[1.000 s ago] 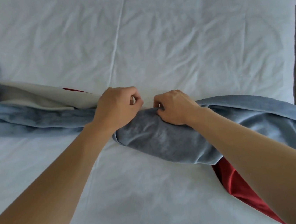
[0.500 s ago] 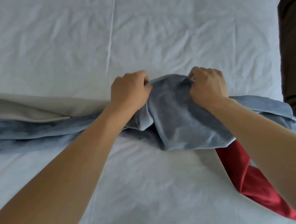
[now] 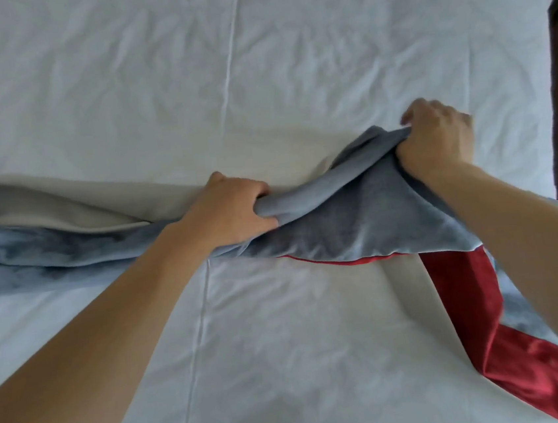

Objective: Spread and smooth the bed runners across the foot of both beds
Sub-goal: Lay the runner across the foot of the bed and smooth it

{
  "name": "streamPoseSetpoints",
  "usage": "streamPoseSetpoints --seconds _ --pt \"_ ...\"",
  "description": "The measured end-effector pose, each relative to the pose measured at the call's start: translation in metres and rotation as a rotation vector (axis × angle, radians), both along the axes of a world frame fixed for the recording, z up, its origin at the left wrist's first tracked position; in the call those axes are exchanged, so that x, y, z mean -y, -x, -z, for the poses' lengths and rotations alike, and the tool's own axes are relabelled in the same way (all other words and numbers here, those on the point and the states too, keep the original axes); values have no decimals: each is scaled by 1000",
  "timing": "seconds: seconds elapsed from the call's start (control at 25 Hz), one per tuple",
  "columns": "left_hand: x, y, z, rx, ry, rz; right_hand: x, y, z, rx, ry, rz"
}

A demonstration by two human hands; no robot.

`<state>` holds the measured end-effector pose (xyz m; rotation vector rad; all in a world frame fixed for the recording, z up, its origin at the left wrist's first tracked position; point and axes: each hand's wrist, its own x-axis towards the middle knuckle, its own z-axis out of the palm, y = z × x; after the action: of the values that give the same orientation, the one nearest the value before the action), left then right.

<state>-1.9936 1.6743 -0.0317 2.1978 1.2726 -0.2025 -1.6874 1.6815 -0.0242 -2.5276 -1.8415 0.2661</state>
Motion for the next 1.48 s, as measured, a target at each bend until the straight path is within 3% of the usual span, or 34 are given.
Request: streamPoseSetpoints --seconds 0.16,0.24,0.36,0.48,0.68,0.92,1.08,1.2,1.32,1.48 --pt "-36 7 5 -23 -133 -81 -1 47 0 -138 -52 -394" --pt "-63 15 2 -32 -224 -130 -5 65 4 -121 -93 -456" --pt "-98 29 2 -147 -396 -175 -11 64 7 -118 -149 -397" --pt "-108 11 1 -292 -383 -122 -8 29 -3 -220 -220 -208" --pt "-66 -111 -19 -11 -339 25 64 -78 -23 -153 -83 107" --pt "-15 -267 -16 125 -390 218 149 -153 11 -59 107 10" --pt "-1 -324 3 -50 -287 307 153 -175 32 -85 25 -99" --pt "5 -346 13 -168 -68 392 147 -190 41 -86 -8 -185" --pt "10 -365 19 -173 -26 395 146 -204 47 -79 -75 -185" --pt "8 -408 24 -39 -135 319 139 -246 49 -13 -96 -43"
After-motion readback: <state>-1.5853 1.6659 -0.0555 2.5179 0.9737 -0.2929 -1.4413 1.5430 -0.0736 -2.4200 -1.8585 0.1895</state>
